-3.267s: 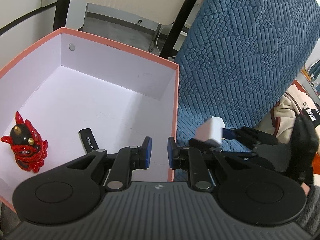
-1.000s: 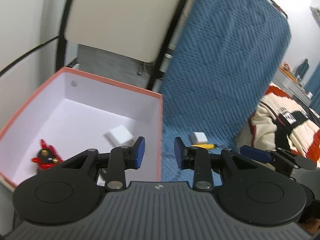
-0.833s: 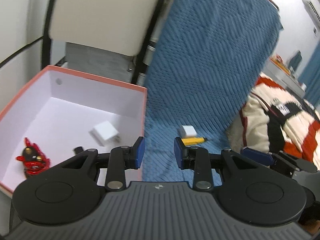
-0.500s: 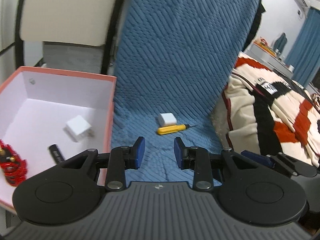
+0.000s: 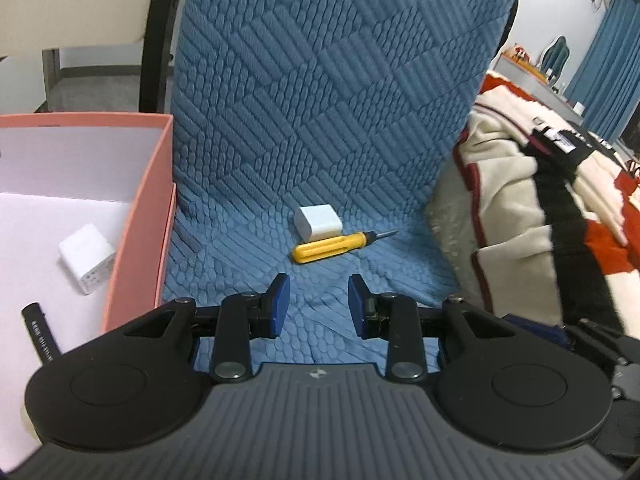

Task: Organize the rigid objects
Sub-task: 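Move both open tools back over the seat cushion, then move right tool to the white plug charger while left tool approaches the yellow screwdriver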

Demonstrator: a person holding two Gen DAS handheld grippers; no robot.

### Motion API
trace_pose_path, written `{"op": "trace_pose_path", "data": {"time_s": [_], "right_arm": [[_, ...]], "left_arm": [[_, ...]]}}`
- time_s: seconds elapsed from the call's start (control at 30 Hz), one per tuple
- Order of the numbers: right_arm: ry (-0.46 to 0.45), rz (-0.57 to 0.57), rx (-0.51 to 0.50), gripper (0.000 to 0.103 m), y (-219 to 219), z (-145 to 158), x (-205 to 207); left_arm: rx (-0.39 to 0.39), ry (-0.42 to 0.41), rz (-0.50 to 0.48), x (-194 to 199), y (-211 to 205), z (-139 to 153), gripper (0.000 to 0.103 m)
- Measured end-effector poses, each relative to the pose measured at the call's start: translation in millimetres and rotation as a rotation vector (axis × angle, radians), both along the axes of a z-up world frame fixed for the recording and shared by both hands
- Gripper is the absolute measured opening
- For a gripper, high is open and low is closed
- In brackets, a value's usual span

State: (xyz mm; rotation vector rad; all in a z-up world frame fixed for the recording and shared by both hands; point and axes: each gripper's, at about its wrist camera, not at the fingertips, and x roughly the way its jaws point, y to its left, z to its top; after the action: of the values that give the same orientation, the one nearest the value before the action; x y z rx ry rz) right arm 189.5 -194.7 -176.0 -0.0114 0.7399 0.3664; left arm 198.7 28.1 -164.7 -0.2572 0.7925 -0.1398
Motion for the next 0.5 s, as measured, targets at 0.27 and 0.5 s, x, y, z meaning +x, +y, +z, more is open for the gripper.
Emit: {"op": "trace_pose_path", "data": {"time_s": [0.27,0.5], "right_arm": [[-0.015,0.027,-0.037,0.084,3,-11,34],[0.04,-0.007,0.022,0.084,-6,-25,92]], "left_arm": [[0.026,0.048,-0.037,53,-11,-24,0.037],[0.092,0.094,-0.075,85,-28,-49,0.037]]}}
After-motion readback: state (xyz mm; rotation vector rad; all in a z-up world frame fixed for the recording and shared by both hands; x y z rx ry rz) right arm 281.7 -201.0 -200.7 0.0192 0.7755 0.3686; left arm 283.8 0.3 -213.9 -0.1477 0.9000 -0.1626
